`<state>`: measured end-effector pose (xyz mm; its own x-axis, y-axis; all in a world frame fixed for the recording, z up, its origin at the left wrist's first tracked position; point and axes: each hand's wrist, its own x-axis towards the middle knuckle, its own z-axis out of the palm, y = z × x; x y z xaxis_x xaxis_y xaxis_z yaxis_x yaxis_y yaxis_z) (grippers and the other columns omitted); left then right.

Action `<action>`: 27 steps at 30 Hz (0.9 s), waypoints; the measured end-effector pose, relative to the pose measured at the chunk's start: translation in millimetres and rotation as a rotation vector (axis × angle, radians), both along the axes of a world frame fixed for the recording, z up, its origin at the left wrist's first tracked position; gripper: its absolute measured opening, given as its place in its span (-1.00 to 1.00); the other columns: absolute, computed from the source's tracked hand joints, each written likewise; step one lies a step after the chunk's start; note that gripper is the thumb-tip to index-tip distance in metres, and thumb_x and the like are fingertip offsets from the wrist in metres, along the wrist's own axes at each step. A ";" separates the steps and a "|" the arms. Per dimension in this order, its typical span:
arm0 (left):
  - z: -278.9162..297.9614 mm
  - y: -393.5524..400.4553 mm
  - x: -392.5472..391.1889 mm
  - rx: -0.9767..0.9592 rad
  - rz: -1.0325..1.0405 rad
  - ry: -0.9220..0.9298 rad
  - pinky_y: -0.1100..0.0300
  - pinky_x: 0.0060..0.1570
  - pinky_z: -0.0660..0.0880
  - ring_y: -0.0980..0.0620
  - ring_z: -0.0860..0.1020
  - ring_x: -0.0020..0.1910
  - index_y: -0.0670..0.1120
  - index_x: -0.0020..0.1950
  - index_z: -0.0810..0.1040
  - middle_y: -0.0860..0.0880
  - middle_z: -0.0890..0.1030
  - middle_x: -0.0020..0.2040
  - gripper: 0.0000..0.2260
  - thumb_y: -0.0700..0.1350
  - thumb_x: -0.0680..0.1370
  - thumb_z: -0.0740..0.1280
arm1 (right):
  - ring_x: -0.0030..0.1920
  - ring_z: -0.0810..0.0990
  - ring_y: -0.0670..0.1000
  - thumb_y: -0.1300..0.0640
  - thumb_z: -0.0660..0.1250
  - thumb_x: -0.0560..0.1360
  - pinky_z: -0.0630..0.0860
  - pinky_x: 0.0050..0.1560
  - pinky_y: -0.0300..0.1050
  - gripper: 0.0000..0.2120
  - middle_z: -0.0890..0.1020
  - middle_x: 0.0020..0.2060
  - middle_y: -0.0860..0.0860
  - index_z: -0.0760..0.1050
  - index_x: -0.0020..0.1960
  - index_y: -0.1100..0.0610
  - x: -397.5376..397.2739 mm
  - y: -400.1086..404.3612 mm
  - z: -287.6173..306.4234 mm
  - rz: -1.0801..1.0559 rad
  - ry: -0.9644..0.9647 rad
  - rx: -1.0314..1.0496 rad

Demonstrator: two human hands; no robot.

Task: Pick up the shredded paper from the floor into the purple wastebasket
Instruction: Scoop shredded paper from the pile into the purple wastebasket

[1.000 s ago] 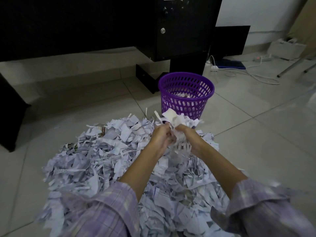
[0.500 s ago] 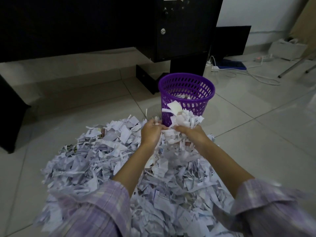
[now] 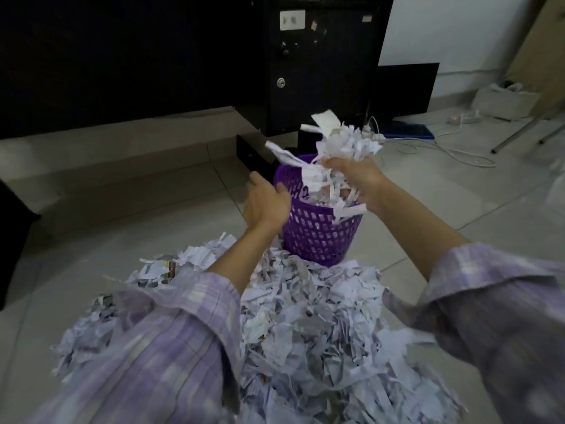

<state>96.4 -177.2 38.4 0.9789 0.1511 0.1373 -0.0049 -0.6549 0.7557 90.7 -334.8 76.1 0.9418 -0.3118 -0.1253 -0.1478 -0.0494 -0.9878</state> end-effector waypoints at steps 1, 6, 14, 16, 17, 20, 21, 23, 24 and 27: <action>1.3 -1.4 5.9 0.142 -0.050 -0.019 0.05 -0.04 0.38 -0.23 0.47 0.19 -0.21 0.38 0.25 -0.21 0.39 0.31 -0.61 -0.05 0.62 0.15 | 0.10 0.57 0.09 -0.05 0.56 0.25 0.56 0.09 0.13 -0.24 0.57 0.12 0.05 0.31 0.31 0.17 10.2 -4.1 4.9 0.000 -0.023 0.004; -14.2 -17.0 45.8 0.527 -0.377 -0.045 -0.06 0.26 0.35 -0.18 0.35 0.30 -0.20 0.33 0.37 -0.18 0.36 0.34 -0.64 -0.03 0.61 0.18 | 0.24 0.47 0.08 -0.02 0.51 0.35 0.42 0.28 0.04 -0.21 0.48 0.23 0.05 0.23 0.43 0.22 58.0 -13.0 5.0 -0.013 -0.041 -0.073; -51.8 -39.3 75.4 0.658 -0.527 0.087 -0.26 0.43 -0.17 -0.11 0.12 0.51 -0.13 0.33 0.41 -0.13 0.36 0.42 -0.53 0.17 0.64 0.01 | 0.22 0.51 0.19 0.00 0.46 0.43 0.48 0.03 -0.04 -0.34 0.49 0.27 0.19 0.31 0.38 0.31 119.2 -28.1 -59.3 -0.071 0.140 -0.341; -61.5 -38.3 76.7 0.655 -0.561 0.103 -0.25 0.44 -0.23 -0.09 -0.05 0.55 -0.11 0.41 0.35 -0.11 0.26 0.49 -0.50 0.16 0.65 -0.08 | 0.16 0.54 0.20 0.02 0.43 0.46 0.50 -0.08 -0.06 -0.42 0.51 0.26 0.23 0.37 0.34 0.30 121.9 -28.4 -77.5 0.023 0.225 -0.459; -65.6 -37.5 77.7 0.657 -0.570 0.105 -0.25 0.45 -0.23 -0.08 -0.10 0.56 -0.10 0.45 0.30 -0.10 0.21 0.52 -0.49 0.15 0.65 -0.11 | 0.18 0.53 0.19 0.04 0.40 0.49 0.53 -0.01 -0.02 -0.47 0.48 0.30 0.24 0.38 0.35 0.26 125.2 -27.7 -86.5 0.122 0.289 -0.513; -71.9 -36.3 78.0 0.641 -0.576 0.110 -0.25 0.47 -0.21 -0.06 -0.16 0.56 -0.09 0.47 0.25 -0.10 0.15 0.54 -0.48 0.16 0.65 -0.15 | 0.45 0.27 0.16 0.07 0.25 0.60 0.31 0.35 -0.01 -0.47 0.22 0.50 0.14 0.20 0.50 0.19 122.0 -19.9 -91.2 0.425 0.577 -0.708; -72.4 -36.5 77.1 0.639 -0.576 0.109 -0.25 0.47 -0.21 -0.06 -0.17 0.56 -0.09 0.47 0.24 -0.09 0.13 0.54 -0.48 0.16 0.65 -0.16 | 0.47 0.24 0.15 0.05 0.25 0.60 0.30 0.37 -0.02 -0.42 0.19 0.51 0.11 0.13 0.52 0.20 127.3 -22.3 -94.9 0.497 0.664 -0.711; -73.3 -37.4 77.4 0.623 -0.580 0.106 -0.25 0.46 -0.19 -0.05 -0.18 0.56 -0.08 0.48 0.22 -0.08 0.11 0.55 -0.49 0.16 0.65 -0.16 | 0.47 0.24 0.16 0.00 0.23 0.60 0.31 0.41 0.04 -0.37 0.17 0.52 0.09 0.07 0.55 0.19 133.8 -22.0 -98.8 0.544 0.752 -0.810; -73.8 -37.4 77.1 0.611 -0.583 0.112 -0.26 0.46 -0.17 -0.05 -0.19 0.56 -0.08 0.48 0.21 -0.07 0.11 0.54 -0.50 0.15 0.65 -0.15 | 0.48 0.22 0.18 -0.04 0.18 0.61 0.29 0.42 0.09 -0.37 0.14 0.53 0.09 0.02 0.56 0.15 138.1 -24.6 -105.7 0.546 0.778 -0.872; -75.0 -36.9 77.5 0.604 -0.588 0.128 -0.27 0.46 -0.13 -0.06 -0.18 0.55 -0.06 0.49 0.18 -0.06 0.14 0.53 -0.51 0.14 0.65 -0.15 | 0.48 0.19 0.21 -0.09 0.07 0.63 0.19 0.47 0.13 -0.41 0.14 0.53 0.12 0.02 0.56 0.15 148.4 -33.5 -123.1 0.524 0.825 -1.087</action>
